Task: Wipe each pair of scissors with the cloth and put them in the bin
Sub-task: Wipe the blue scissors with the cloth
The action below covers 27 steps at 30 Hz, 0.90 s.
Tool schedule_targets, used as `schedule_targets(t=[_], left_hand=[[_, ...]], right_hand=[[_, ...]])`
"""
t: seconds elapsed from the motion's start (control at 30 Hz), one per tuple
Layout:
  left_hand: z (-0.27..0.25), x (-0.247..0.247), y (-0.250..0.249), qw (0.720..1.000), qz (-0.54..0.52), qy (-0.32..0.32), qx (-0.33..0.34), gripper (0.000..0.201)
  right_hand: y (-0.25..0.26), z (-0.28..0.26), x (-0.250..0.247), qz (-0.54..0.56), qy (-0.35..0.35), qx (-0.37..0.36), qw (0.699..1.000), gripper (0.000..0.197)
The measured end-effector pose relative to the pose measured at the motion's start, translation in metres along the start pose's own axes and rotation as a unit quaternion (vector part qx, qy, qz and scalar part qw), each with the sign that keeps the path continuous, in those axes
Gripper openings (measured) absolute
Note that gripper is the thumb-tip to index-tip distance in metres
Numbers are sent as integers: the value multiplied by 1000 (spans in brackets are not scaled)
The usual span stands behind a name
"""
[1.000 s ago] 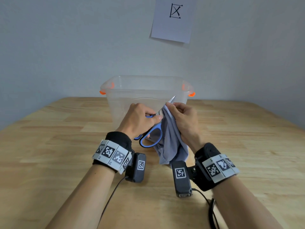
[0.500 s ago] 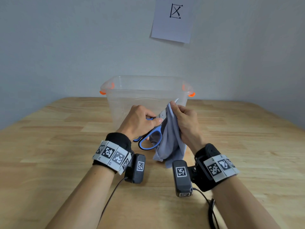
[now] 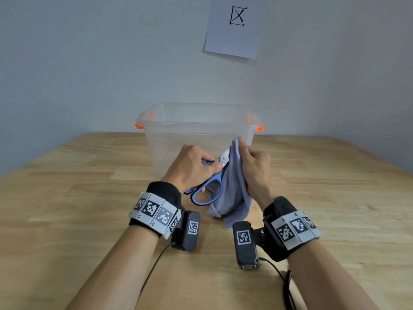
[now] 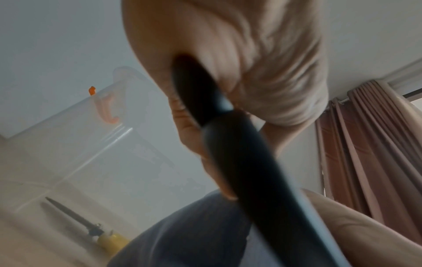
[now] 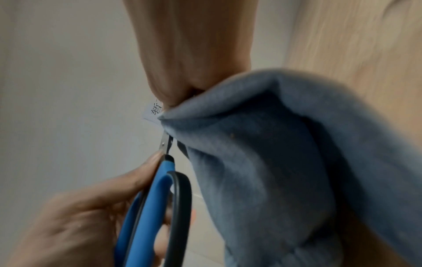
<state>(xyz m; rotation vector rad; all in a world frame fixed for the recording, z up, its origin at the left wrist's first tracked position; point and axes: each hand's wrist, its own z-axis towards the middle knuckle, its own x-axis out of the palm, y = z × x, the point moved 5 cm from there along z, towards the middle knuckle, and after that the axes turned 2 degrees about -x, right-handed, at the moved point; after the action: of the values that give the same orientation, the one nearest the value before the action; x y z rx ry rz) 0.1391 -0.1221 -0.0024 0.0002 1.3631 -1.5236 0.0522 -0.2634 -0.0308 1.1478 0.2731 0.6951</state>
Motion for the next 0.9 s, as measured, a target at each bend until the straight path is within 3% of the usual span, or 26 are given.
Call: schedule_targets(t=[0.1,0.3,0.5,0.77,0.9], left_hand=[[1,-2,3,1000,-7,0,-10,26],[-1,0,-2,1000,-11,16,7,30],[-1,5,-3,1000,-3,21,9,30],[-1,6,2,999,8,26,-18,24],[0,3,5,999,13,11,-28,26]], right_hand=[[0,0,4,-14,24,-14,1000,58],[7,2,-3,-31,-46,-42,998,64],[0,4,-9,-19,-67,-45,997,62],[6,4,-17,-23,-118,-30,992,56],[1,3,-16,25,-105,3,994,57]])
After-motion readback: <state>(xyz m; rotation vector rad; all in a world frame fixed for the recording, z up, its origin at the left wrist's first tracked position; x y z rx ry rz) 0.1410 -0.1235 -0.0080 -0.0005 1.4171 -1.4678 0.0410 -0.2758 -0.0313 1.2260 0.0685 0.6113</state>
